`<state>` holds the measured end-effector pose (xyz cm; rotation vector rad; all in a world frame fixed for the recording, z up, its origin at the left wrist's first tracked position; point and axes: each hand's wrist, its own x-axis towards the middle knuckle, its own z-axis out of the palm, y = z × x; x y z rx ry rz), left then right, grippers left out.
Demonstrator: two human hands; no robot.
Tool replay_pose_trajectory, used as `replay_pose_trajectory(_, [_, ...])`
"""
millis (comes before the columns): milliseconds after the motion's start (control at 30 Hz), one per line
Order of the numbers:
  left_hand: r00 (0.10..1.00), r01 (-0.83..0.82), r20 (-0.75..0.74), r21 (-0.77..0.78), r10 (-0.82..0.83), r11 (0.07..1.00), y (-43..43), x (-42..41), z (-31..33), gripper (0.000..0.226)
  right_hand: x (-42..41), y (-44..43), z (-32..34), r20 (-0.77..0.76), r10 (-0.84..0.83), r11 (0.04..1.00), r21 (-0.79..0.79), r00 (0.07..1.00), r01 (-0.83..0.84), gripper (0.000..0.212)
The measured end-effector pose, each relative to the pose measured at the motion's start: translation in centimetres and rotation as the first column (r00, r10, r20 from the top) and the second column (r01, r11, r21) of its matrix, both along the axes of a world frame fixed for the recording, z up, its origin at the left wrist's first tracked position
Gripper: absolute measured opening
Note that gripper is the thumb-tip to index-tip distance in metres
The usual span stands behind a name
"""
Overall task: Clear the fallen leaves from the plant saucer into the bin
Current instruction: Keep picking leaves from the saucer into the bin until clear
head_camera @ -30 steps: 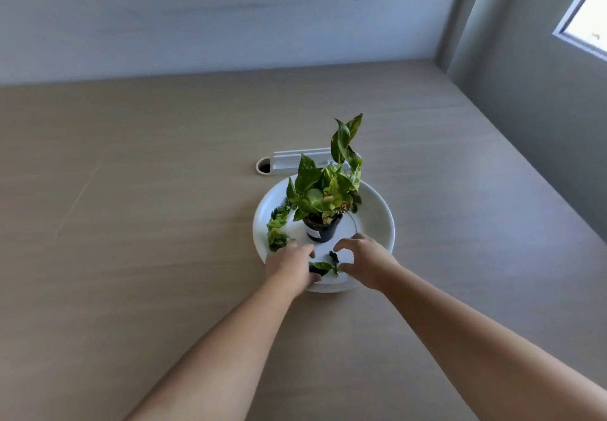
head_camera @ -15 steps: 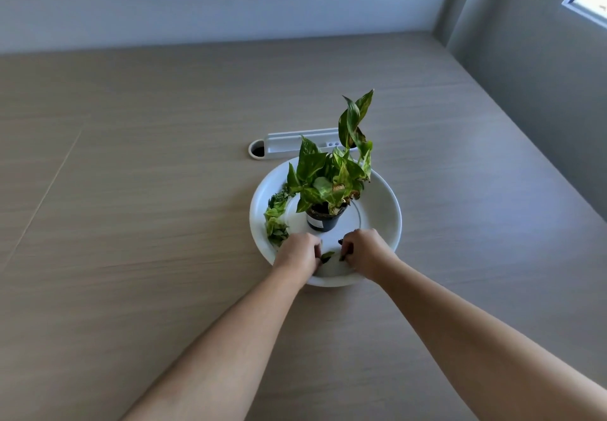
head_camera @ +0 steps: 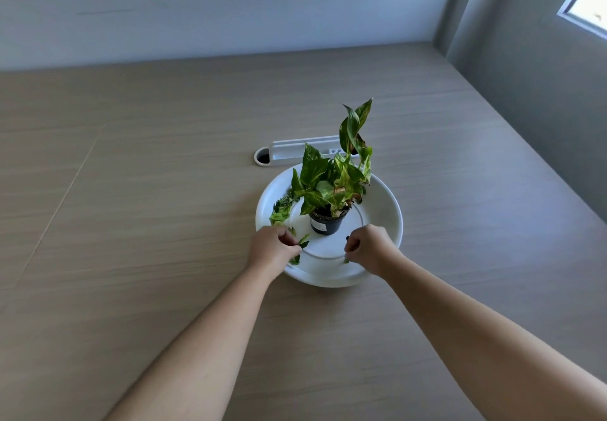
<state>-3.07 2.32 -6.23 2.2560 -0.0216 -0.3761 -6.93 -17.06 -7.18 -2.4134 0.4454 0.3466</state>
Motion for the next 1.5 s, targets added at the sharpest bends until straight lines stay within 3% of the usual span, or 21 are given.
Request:
replay_pose_trajectory(167, [0.996,-0.089,-0.012,-0.063,0.088,0.994,0.9,-0.8,0.2,0.030,0.1,1.7,-1.2,-0.063,0.025,0.996,-0.086,0.998,-0.031,0.021])
replay_pose_trajectory(233, [0.995,-0.099,-0.011,-0.055,0.099,0.994,1.3,-1.0,0.1,0.028,0.2,1.9,-1.3,-0.047,-0.010,0.997,-0.083,0.999,0.006,0.014])
replay_pose_trajectory(567, [0.999,-0.054,0.000,-0.090,0.055,0.994,-1.0,-3.5,1.5,0.027,-1.3,-1.8,2.2,0.094,-0.275,0.950,0.183,0.957,0.255,0.013])
replay_pose_trajectory(767, [0.996,0.094,0.008,-0.097,-0.093,0.991,-7.7,-6.8,3.4,0.026,-6.6,-7.6,5.2,0.168,-0.381,0.915,0.212,0.909,0.344,0.011])
replay_pose_trajectory(933, [0.955,0.297,0.034,-0.100,-0.295,0.950,-18.1,-12.2,5.8,0.023,-16.0,-17.2,6.9,0.153,-0.550,0.831,0.200,0.821,0.519,0.009])
replay_pose_trajectory(1167, [0.772,0.636,0.073,-0.093,-0.632,0.766,-36.6,-24.9,7.0,0.008,-36.6,-31.2,7.7,0.195,-0.821,0.566,0.147,0.537,0.812,0.009])
replay_pose_trajectory(1233, [0.641,0.768,0.076,-0.077,-0.764,0.636,-43.7,-32.2,6.7,0.004,-46.0,-35.3,7.8,0.209,-0.890,0.434,0.121,0.405,0.893,0.012])
replay_pose_trajectory(1333, [0.541,0.841,0.152,-0.063,-0.827,0.538,-48.2,-37.3,6.1,0.004,-52.9,-37.5,6.9,0.208,-0.935,0.318,0.139,0.286,0.938,0.026])
replay_pose_trajectory(1433, [0.368,0.929,0.125,0.000,-0.922,0.370,-53.2,-44.6,4.4,0.005,-60.9,-38.3,4.8,0.150,-0.981,0.146,0.129,0.126,0.981,0.014])
replay_pose_trajectory(1500, [0.282,0.959,0.085,0.013,-0.956,0.284,-55.3,-48.3,3.2,0.005,-64.4,-38.3,2.7,0.100,-0.992,0.087,0.103,0.077,0.991,0.013])
